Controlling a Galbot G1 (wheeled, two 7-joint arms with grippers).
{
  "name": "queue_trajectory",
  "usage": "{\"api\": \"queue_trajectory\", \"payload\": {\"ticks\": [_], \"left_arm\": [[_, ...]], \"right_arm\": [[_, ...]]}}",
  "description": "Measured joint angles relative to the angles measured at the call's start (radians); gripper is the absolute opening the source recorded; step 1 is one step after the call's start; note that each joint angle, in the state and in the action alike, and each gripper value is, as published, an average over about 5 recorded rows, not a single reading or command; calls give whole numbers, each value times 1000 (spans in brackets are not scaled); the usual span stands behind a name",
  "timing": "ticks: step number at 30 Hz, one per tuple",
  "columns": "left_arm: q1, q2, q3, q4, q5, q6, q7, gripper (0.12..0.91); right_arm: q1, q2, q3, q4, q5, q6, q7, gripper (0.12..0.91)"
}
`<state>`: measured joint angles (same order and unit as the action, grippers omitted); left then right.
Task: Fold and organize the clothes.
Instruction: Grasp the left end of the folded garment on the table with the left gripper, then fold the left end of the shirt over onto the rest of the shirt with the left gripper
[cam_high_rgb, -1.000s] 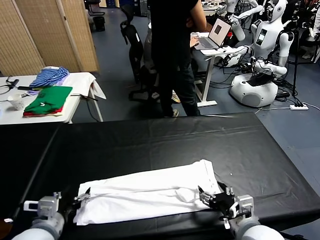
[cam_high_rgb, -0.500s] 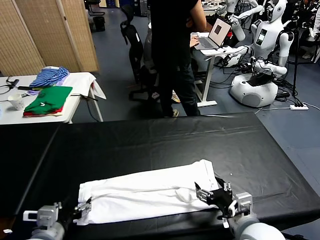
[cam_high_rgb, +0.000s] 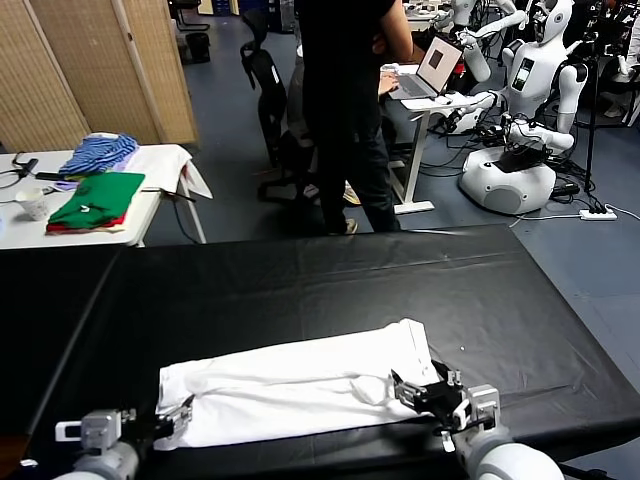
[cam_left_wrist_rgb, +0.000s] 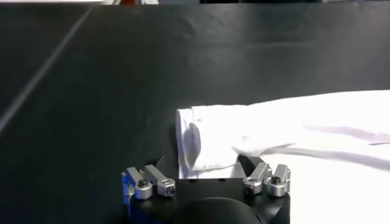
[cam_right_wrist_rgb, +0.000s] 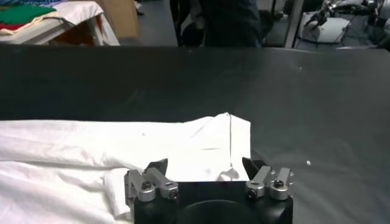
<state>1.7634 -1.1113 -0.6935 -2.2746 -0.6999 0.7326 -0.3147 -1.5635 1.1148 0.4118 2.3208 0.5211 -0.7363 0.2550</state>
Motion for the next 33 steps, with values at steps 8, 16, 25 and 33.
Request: {"api": "queue_trajectory", "payload": {"ticks": [8,16,25,33], "left_arm": [[-49,14,-23,35,39,5,56,176],[-94,66,-95,101,180,6,116,174],[-91,98,-161,145,251,5,112,174],[-78,76,-145,30,154,5,152,174]], "right_arm": [[-2,2,14,6,0,0,0,907],[4,2,32,11,0,0,0,907],[4,2,41,17,1,0,0,907],[-16,9,56,21,1,0,1,907]]}}
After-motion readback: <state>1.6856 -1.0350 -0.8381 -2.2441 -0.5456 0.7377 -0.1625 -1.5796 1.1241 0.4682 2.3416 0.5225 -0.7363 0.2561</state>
